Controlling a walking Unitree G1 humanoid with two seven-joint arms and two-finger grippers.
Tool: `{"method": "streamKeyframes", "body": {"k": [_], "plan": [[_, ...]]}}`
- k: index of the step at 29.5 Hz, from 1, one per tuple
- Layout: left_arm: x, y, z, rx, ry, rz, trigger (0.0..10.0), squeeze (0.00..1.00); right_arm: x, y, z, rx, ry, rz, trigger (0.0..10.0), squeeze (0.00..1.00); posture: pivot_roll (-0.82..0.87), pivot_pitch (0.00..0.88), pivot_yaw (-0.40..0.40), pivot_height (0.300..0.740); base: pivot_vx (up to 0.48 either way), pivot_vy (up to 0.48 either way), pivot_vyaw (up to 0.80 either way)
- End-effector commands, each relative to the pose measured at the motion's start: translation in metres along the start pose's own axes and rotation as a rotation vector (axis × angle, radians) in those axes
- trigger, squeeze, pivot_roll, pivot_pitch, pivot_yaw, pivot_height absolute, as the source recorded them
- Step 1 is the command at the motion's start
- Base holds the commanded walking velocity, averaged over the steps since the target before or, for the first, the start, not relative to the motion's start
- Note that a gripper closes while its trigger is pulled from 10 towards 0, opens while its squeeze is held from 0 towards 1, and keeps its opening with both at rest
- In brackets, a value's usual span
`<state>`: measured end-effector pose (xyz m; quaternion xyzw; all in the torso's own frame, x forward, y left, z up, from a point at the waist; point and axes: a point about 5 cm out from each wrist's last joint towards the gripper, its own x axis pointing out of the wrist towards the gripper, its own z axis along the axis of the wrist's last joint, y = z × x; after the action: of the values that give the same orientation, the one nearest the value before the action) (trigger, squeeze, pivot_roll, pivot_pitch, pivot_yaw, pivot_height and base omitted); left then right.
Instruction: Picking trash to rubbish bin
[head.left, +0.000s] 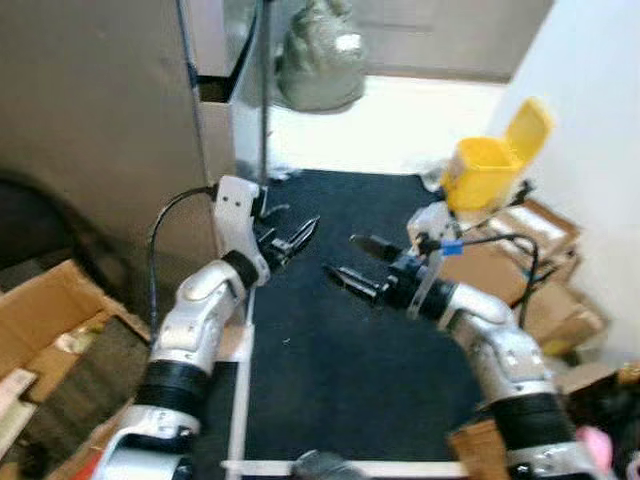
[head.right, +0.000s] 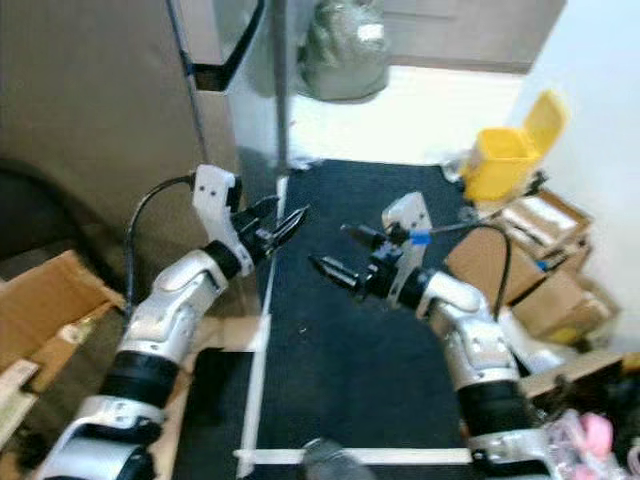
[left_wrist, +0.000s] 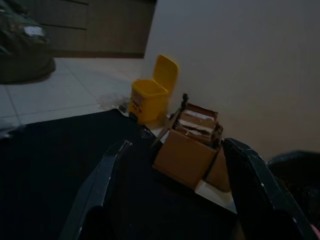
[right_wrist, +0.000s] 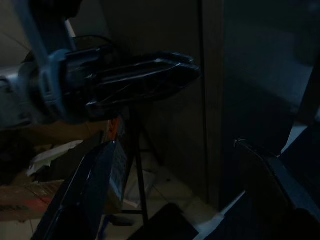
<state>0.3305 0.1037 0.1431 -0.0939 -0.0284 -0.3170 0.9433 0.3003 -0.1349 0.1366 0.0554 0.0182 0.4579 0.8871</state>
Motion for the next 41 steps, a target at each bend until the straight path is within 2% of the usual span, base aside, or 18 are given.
{"method": "streamKeyframes", "body": {"k": [1,6,14,17,21,26,29,32,41], "plan": [[0.001,-0.002,-0.003,-0.003,0.017,-0.012,10.0,0.0,-0.003,-0.003,0.001,-0.002,0.011,-0.014,10.0,0.0,-0.08,0.0,-0.031,0.74,0.0,0.0,-0.8],[0.001,-0.001,-0.003,-0.002,0.018,-0.009,10.0,0.0,-0.003,-0.003,0.001,-0.003,0.011,-0.014,10.0,0.0,-0.08,0.0,-0.029,0.74,0.0,0.0,-0.8],[-0.007,0.0,-0.006,0.054,0.046,0.018,10.0,0.0,-0.005,-0.004,0.002,-0.003,0.004,-0.028,10.0,0.0,-0.07,0.0,-0.028,0.74,0.0,0.0,-0.8],[-0.018,-0.003,-0.013,0.075,0.084,0.012,10.0,0.0,-0.013,-0.003,0.0,0.007,0.009,-0.021,10.0,0.0,-0.07,0.0,-0.033,0.74,0.0,0.0,-0.8],[-0.025,-0.008,-0.014,0.08,0.085,0.019,10.0,0.0,-0.02,-0.004,0.0,0.017,0.009,-0.025,10.0,0.0,-0.06,0.0,-0.037,0.74,0.0,0.0,-0.8],[-0.04,-0.007,-0.017,0.099,0.089,0.093,10.0,0.0,-0.033,-0.011,-0.001,0.026,0.009,-0.072,10.0,0.0,-0.04,0.0,-0.054,0.74,0.0,0.0,-0.8],[-0.048,-0.007,-0.019,0.08,0.074,0.133,10.0,0.0,-0.042,-0.01,-0.004,0.041,-0.007,-0.127,10.0,0.0,-0.05,0.0,-0.057,0.74,0.0,0.0,-0.8],[-0.049,-0.007,-0.02,0.058,0.057,0.145,10.0,0.0,-0.046,-0.006,-0.007,0.057,-0.016,-0.142,10.0,0.0,-0.06,0.0,-0.055,0.74,0.0,0.0,-0.8],[-0.044,-0.006,-0.015,0.085,0.041,0.126,10.0,0.0,-0.039,-0.015,0.001,0.027,-0.03,-0.136,10.0,0.0,-0.07,0.0,-0.066,0.74,0.0,0.0,-0.8]]}}
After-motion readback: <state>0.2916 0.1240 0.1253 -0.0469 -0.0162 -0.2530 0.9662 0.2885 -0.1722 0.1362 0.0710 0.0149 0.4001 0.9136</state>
